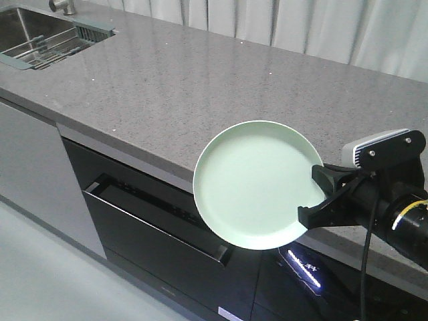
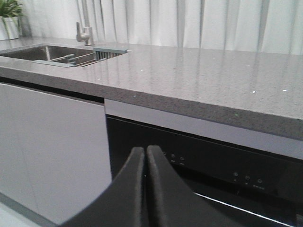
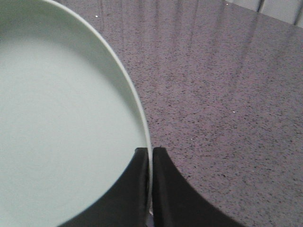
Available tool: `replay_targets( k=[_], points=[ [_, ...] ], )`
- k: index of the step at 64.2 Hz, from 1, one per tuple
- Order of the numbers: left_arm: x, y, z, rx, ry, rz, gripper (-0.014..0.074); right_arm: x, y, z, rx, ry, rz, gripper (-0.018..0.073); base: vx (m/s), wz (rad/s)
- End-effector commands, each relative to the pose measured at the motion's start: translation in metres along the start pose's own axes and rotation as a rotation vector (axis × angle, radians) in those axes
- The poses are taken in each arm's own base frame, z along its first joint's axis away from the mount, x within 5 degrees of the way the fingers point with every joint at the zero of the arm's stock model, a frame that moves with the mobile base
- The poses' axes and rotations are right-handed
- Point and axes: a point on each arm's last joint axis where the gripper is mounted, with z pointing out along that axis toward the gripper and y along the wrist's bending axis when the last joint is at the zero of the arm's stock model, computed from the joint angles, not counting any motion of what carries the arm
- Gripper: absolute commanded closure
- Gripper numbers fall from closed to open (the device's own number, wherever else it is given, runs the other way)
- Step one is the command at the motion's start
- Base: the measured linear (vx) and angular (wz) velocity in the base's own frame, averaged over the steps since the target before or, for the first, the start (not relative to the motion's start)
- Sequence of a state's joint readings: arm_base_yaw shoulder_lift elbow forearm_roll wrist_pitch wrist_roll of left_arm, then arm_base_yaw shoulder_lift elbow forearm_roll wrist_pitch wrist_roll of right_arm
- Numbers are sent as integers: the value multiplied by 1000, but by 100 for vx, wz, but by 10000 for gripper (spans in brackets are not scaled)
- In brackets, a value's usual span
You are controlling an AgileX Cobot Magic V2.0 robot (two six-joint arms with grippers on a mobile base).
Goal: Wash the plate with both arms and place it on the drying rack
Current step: 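Hold the plate in the right gripper while the base turns away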
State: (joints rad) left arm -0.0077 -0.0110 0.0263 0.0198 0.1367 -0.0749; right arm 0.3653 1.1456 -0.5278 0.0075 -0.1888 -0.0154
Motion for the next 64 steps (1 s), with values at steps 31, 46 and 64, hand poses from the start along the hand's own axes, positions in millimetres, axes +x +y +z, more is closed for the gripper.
replay_targets(
  k=[31,46,64],
  points=[
    [-2,0,-1,6,-73,-12,598,-21,-1,-5,3,-132,-10,564,-5,21],
    [-2,0,-1,6,-73,-12,598,-21,-1,-5,3,-132,-9,564,-5,24],
    [-2,0,-1,6,-73,-12,598,-21,-1,-5,3,-132,-9,564,-5,31]
  ],
)
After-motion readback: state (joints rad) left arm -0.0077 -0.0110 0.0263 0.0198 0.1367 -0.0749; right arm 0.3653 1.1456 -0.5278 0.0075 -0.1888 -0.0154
